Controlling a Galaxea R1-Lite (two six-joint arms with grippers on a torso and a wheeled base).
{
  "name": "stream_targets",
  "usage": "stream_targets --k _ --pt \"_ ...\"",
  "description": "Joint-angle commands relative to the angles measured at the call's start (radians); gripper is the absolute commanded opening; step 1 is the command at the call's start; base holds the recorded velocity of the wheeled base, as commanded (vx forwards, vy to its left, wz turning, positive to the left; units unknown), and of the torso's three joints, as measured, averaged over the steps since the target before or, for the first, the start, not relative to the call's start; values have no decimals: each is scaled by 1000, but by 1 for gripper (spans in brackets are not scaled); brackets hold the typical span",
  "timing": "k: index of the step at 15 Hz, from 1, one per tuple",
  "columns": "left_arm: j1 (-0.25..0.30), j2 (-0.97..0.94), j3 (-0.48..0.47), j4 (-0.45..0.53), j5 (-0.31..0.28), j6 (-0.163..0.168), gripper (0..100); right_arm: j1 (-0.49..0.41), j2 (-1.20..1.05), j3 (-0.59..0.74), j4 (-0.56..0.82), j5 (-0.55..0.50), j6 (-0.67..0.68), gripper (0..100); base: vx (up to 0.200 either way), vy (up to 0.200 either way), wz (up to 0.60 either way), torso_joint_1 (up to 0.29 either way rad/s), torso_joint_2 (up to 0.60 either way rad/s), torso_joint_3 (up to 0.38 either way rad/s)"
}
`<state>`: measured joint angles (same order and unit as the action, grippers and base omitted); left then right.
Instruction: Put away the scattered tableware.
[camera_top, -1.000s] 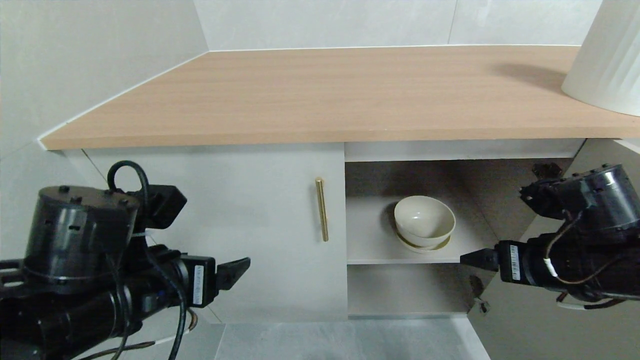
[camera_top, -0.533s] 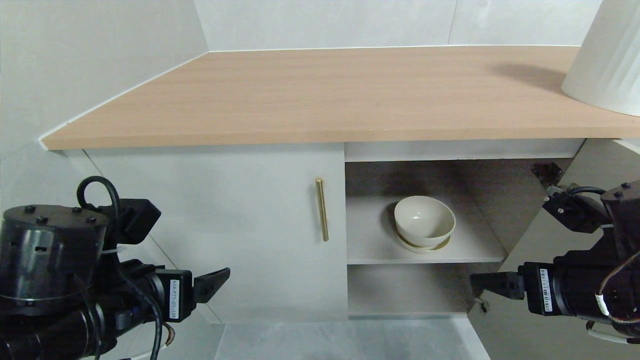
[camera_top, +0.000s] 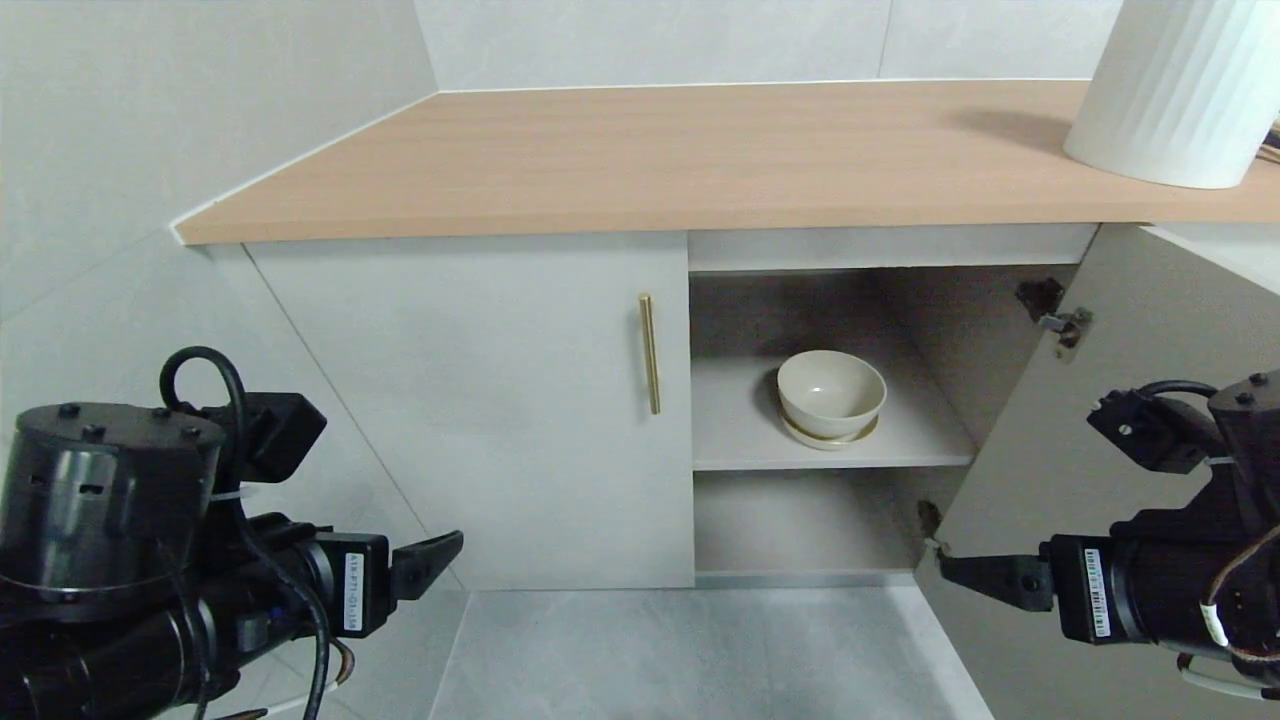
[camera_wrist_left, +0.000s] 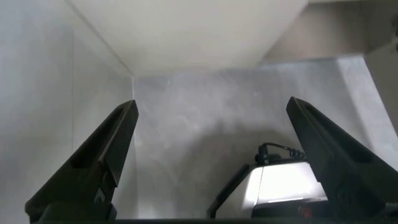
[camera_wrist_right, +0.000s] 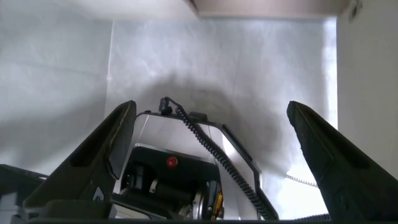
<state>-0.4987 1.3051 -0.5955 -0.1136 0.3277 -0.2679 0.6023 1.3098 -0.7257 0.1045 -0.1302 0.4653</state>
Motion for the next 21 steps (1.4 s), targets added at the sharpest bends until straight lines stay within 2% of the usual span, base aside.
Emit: stream_targets --k 1,12,21 --pt "0 0 0 0 1 -1 100 2 3 2 0 0 -1 100 -200 0 0 -2 7 -2" --pt "-1 -1 0 0 1 -1 100 2 9 6 0 1 -4 100 -200 0 0 4 4 3" --pt "-1 -20 2 0 -1 1 100 2 -44 16 12 -26 -5 100 0 0 0 0 0 0"
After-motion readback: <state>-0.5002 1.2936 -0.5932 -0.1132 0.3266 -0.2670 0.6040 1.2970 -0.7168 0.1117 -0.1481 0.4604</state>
